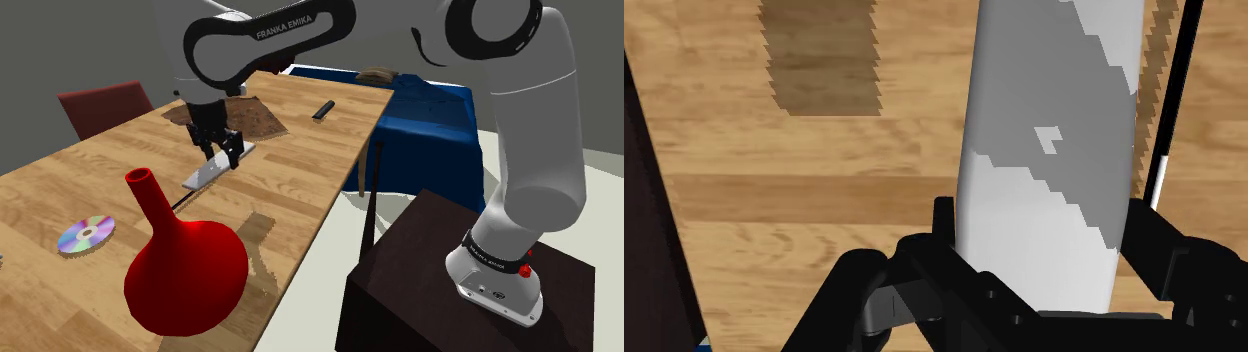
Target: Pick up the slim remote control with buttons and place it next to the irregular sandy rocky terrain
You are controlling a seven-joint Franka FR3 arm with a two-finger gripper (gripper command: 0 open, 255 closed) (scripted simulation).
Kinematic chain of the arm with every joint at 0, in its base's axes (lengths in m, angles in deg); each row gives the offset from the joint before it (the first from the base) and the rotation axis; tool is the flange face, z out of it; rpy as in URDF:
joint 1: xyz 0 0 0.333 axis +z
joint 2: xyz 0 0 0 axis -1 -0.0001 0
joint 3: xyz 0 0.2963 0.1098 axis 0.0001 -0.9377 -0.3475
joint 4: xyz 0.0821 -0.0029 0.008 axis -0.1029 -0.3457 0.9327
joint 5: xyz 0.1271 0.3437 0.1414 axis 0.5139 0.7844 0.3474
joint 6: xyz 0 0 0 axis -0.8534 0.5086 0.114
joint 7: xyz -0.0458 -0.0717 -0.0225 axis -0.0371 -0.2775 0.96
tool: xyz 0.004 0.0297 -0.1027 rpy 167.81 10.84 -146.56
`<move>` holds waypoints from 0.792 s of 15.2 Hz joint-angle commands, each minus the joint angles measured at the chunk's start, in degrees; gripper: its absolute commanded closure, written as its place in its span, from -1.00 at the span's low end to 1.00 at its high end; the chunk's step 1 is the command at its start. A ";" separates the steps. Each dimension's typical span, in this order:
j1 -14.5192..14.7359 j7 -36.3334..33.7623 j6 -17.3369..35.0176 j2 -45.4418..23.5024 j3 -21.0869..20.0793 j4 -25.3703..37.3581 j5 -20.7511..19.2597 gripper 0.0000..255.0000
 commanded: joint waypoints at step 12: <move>-0.30 9.96 -6.55 -12.80 4.52 19.93 -3.56 1.00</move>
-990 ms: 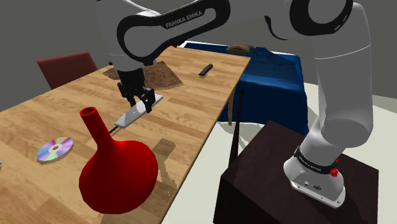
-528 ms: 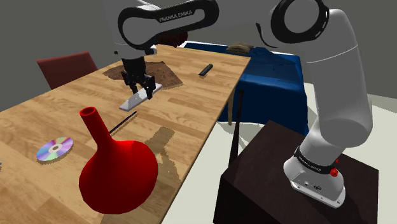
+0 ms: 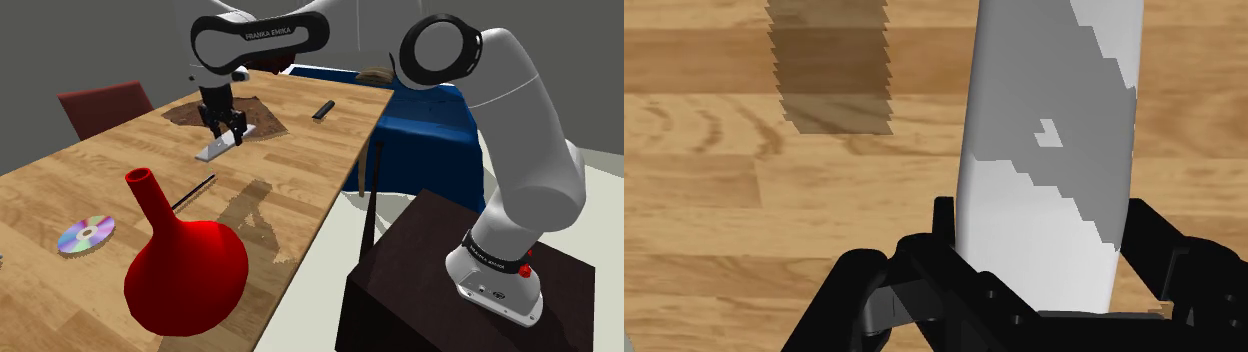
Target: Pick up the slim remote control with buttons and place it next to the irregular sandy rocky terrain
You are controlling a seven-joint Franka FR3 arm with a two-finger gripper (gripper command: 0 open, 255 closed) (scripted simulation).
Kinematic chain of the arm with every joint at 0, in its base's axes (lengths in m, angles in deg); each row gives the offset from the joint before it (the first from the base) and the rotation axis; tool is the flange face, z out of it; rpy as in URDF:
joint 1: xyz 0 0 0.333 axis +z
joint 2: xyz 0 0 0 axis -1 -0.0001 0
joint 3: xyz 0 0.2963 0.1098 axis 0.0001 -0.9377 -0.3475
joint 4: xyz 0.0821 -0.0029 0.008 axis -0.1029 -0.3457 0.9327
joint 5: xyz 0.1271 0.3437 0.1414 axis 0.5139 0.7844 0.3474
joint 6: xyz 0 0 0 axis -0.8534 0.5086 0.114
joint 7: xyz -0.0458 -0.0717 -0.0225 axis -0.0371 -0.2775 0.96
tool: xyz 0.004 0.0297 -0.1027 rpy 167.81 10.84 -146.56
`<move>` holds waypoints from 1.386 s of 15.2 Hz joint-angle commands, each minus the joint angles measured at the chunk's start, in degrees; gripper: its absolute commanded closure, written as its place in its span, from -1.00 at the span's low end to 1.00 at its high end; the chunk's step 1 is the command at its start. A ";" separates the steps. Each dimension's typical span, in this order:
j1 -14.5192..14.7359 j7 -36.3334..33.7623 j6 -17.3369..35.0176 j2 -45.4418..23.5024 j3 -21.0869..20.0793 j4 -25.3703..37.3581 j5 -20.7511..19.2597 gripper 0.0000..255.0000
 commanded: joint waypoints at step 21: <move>-1.54 -1.43 10.84 -2.49 0.98 -8.99 -1.53 1.00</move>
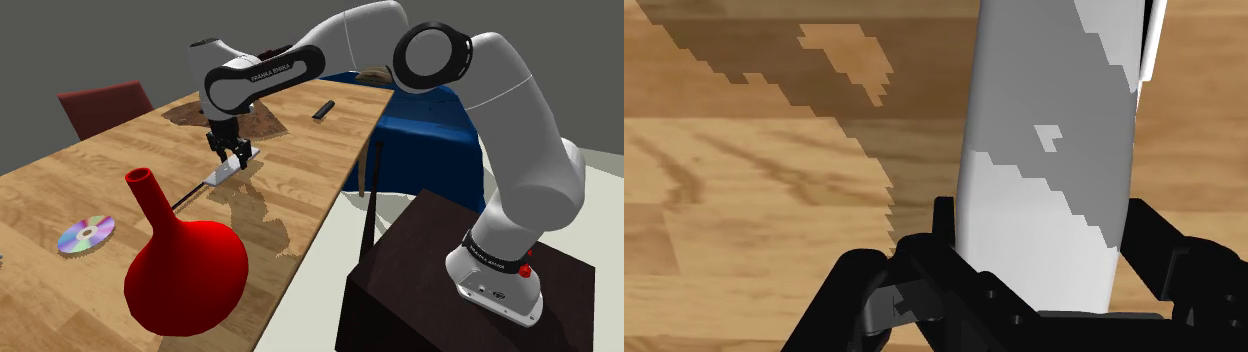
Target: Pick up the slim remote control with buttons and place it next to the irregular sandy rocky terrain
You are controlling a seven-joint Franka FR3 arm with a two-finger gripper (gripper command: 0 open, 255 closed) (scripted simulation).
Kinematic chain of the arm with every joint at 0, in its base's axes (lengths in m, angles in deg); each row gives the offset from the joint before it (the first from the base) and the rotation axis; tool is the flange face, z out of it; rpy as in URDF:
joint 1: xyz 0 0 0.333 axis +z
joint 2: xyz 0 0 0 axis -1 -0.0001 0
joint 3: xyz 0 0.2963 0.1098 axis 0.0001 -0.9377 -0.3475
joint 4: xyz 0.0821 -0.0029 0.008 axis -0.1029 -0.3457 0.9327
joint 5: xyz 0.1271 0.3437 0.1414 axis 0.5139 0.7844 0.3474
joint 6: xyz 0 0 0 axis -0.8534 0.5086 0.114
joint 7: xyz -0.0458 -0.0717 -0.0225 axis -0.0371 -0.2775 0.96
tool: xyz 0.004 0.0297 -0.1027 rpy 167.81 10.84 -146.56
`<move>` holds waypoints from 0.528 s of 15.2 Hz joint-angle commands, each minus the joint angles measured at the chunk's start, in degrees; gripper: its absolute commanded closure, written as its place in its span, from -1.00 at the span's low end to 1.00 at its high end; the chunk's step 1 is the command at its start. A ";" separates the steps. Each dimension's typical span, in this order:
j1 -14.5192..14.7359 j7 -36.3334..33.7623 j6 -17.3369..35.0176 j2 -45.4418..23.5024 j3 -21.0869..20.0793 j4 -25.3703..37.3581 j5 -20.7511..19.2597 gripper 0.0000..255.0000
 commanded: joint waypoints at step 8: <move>0.00 0.00 0.01 0.00 0.00 0.01 0.00 -1.00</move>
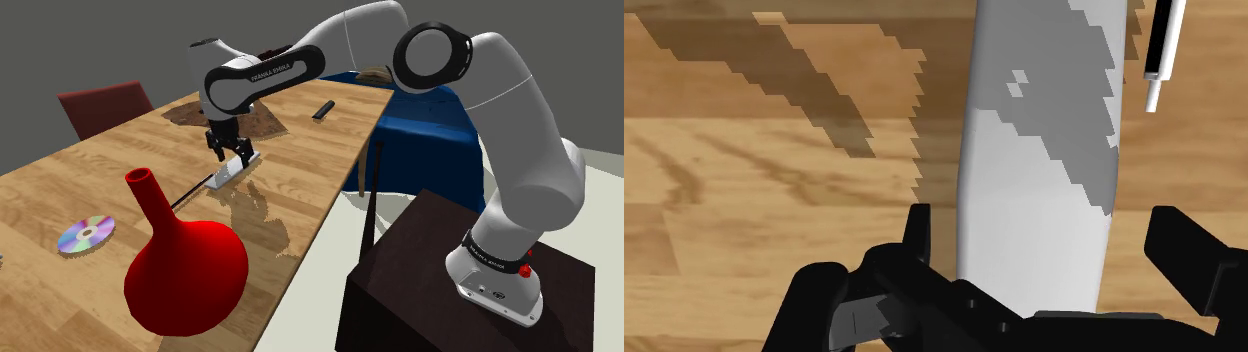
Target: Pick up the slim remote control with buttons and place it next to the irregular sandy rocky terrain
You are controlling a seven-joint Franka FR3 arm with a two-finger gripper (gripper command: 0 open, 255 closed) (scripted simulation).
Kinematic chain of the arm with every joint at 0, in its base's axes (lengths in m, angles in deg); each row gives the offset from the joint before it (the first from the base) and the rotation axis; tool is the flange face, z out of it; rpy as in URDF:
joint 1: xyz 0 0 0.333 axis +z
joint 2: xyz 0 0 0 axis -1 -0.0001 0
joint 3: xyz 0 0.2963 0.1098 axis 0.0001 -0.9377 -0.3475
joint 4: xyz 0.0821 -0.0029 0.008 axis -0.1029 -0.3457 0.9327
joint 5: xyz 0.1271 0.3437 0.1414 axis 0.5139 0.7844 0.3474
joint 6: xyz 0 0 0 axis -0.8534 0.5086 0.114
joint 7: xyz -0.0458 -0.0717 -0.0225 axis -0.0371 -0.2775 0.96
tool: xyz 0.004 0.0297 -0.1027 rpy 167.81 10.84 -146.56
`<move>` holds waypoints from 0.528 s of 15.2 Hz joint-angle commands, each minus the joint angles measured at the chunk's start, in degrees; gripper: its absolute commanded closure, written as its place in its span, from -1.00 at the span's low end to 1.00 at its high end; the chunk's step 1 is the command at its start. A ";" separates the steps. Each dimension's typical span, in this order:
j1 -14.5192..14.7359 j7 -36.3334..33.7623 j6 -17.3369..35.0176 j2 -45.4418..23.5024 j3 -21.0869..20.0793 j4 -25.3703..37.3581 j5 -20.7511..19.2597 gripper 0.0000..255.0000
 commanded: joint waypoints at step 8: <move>0.71 0.94 -6.10 1.60 -0.63 4.88 1.00 -1.00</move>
